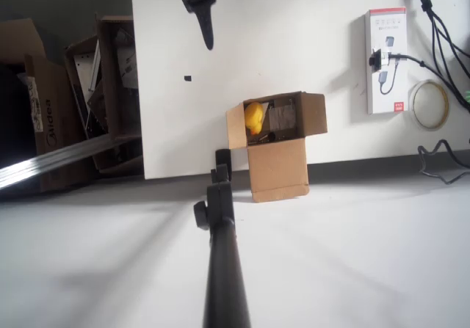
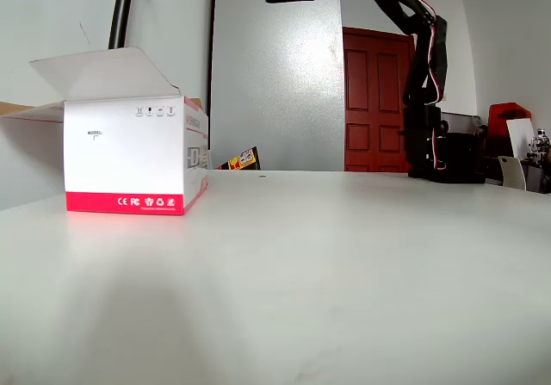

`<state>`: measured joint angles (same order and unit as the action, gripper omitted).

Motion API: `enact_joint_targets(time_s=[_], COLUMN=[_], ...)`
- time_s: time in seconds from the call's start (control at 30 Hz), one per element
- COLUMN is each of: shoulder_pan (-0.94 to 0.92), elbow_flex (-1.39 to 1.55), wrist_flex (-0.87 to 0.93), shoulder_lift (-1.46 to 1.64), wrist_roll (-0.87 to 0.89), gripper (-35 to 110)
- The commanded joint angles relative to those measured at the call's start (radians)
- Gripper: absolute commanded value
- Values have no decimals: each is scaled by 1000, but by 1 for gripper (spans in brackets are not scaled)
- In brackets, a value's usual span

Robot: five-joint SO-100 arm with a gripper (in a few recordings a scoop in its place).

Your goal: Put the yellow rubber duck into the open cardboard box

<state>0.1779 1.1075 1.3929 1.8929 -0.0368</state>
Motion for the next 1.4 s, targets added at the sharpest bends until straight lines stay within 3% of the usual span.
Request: enact_joint_targets(time_s=[0.0, 0.67, 1.37], shoulder_pan=[-54, -150, -149], elbow_flex=[54, 933, 1378], wrist_flex=[3, -94, -160], shoulder_lift=[150, 1002, 1333], wrist_roll=[3, -48, -150], gripper=[0, 0, -1])
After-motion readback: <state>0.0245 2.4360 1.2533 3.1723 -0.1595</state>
